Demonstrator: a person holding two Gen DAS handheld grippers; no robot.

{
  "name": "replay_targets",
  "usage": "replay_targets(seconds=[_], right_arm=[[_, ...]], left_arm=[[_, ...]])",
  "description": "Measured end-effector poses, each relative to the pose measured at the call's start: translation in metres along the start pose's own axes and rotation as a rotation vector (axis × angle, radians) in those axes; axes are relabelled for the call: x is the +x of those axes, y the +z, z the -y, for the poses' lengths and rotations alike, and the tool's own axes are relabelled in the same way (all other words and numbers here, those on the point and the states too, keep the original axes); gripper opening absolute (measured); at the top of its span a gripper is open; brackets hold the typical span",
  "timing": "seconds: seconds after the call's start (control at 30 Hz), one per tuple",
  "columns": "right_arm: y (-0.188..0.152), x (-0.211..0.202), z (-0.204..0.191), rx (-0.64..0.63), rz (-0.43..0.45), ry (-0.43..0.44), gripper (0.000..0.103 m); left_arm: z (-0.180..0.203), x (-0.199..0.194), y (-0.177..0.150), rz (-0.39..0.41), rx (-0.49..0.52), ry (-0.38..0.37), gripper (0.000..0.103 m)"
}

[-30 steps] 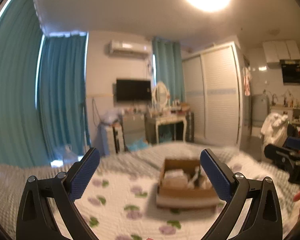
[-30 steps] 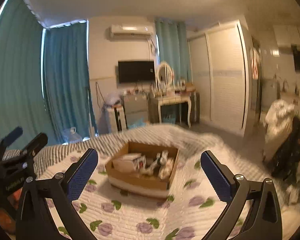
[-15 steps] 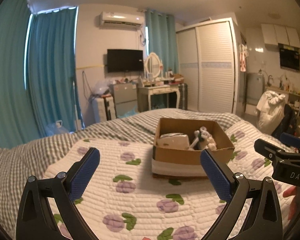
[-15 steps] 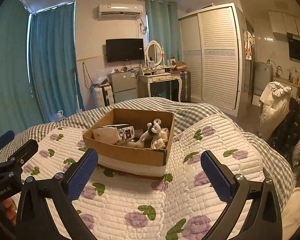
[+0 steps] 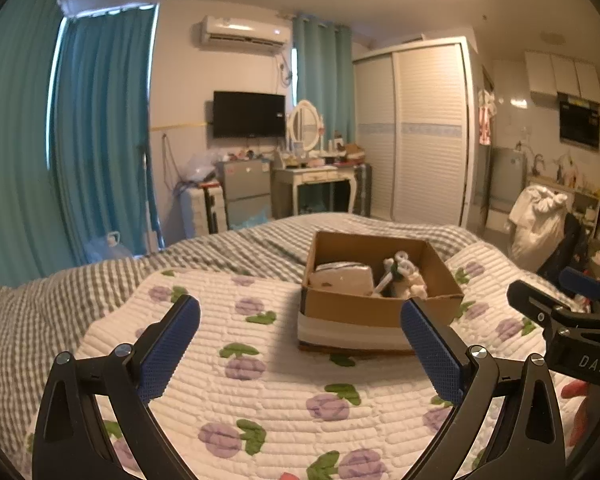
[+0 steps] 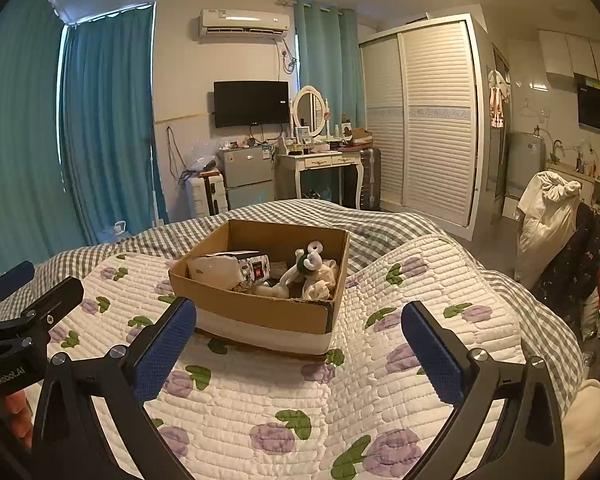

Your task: Organize soft objects

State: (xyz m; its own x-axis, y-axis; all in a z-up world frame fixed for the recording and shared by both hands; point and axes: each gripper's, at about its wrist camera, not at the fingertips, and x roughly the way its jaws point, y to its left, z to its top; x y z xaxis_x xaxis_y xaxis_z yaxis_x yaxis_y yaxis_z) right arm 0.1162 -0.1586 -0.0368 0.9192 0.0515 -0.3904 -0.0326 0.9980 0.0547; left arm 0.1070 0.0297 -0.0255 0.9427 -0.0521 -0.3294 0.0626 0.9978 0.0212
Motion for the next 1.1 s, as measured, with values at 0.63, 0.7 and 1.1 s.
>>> replay_targets(seconds=[0.63,0.7,1.1], right_arm=[[-0.0019,0.0014,0.0012,-0.003,-0.001,-0.01,0.103],[-0.0029,0.0014,0.0004,-0.003,-0.001,-0.013,0.103],[-0.0029,0.0016,-0.0002,-0.009,0.001,-0.018,0.103]], left_arm=[[-0.0023,0.001,-0.005,-0.018,-0.002,0.001,0.103],[-0.0024,0.0007,-0.0052,-0.016,0.0,0.007,0.103],[-0.0029,-0.0019,-0.004,-0.009,-0.005,0.015,0.103]])
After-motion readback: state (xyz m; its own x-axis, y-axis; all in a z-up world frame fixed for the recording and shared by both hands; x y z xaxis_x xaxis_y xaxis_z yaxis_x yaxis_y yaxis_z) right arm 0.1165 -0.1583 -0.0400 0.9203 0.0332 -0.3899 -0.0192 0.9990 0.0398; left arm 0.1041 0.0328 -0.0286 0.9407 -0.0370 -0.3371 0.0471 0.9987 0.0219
